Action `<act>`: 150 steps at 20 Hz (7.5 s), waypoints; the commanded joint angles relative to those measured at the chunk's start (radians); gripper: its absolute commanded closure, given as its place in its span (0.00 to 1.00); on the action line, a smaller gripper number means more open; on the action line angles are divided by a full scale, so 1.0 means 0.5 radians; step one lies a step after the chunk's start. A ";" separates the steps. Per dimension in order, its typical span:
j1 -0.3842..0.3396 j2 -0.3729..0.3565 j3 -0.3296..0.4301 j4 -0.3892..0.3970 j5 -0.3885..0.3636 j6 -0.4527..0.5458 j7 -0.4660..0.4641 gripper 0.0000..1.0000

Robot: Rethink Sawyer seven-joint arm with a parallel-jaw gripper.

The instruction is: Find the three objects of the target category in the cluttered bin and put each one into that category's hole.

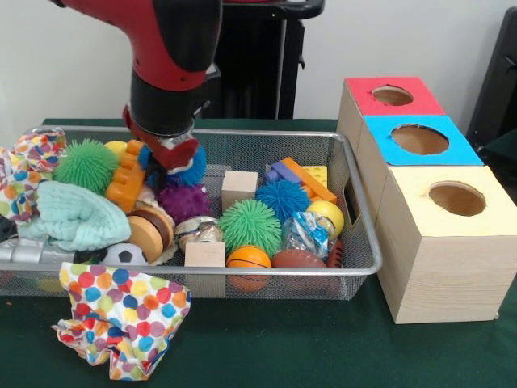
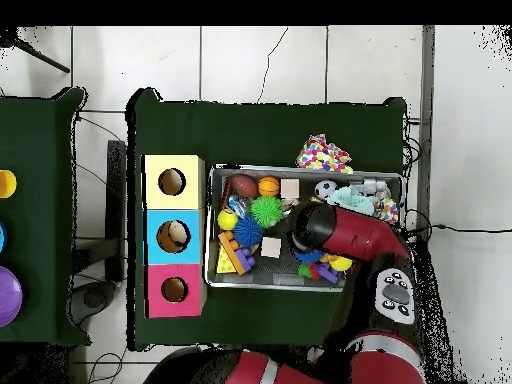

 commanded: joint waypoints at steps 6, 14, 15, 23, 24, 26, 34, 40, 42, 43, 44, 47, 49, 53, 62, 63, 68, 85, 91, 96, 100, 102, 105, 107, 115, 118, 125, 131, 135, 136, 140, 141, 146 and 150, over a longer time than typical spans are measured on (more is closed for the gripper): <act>0.096 0.022 0.210 0.361 0.202 -0.110 0.351 1.00; 0.202 0.080 0.097 0.320 0.230 -0.105 0.398 0.00; 0.209 0.079 0.095 0.325 0.237 -0.127 0.407 0.00; 0.369 -0.119 -0.097 0.236 0.240 0.115 0.448 0.00; 0.387 -0.147 -0.127 0.201 0.227 0.167 0.426 0.00; 0.407 -0.192 -0.161 0.153 0.220 0.244 0.390 0.00; 0.378 -0.266 -0.088 0.020 0.331 0.349 0.344 0.00; 0.305 -0.308 0.107 0.181 0.551 0.426 0.328 0.00; 0.303 -0.299 0.136 0.247 0.595 0.357 0.313 0.00; 0.305 -0.293 0.143 0.269 0.613 0.331 0.310 0.00; 0.306 -0.290 0.151 0.286 0.628 0.312 0.305 0.00; 0.313 -0.284 0.173 0.343 0.686 0.280 0.301 0.00; 0.334 -0.281 0.171 0.370 0.718 0.260 0.327 0.00; 0.364 -0.228 0.148 0.365 0.735 0.193 0.346 0.00; 0.402 -0.091 0.192 0.437 0.785 -0.141 0.379 0.00; 0.405 -0.069 0.201 0.444 0.796 -0.187 0.391 0.00; 0.366 0.016 0.293 0.477 0.874 -0.369 0.392 0.00; 0.266 0.050 0.344 0.409 0.858 0.093 0.307 0.00; 0.321 0.124 0.215 0.357 0.834 0.260 0.398 0.00; 0.277 0.153 0.194 0.340 0.813 0.300 0.338 0.00; 0.231 0.169 0.252 0.384 0.835 0.248 0.281 0.00; 0.216 0.217 0.281 0.387 0.840 0.161 0.254 0.00; 0.209 0.285 0.311 0.332 0.852 0.113 0.244 0.00; 0.204 0.307 0.330 0.321 0.850 0.068 0.224 0.00; 0.167 0.394 0.389 0.252 0.809 -0.143 0.153 0.00; 0.202 0.395 0.339 0.219 0.750 -0.210 0.147 0.00; 0.527 0.439 -0.099 0.019 0.598 -0.342 0.367 1.00; 0.845 0.425 -0.717 -0.181 0.422 -0.296 0.433 1.00; 0.995 0.516 -1.082 -0.274 0.337 -0.260 0.468 1.00; 0.988 0.517 -1.093 -0.280 0.332 -0.282 0.447 1.00; 0.954 0.545 -1.117 -0.305 0.329 -0.365 0.385 1.00; 0.948 0.556 -1.128 -0.309 0.319 -0.405 0.372 1.00; 0.897 0.538 -1.094 -0.302 0.326 -0.459 0.284 1.00; 0.811 0.485 -0.935 -0.248 0.382 -0.410 0.202 1.00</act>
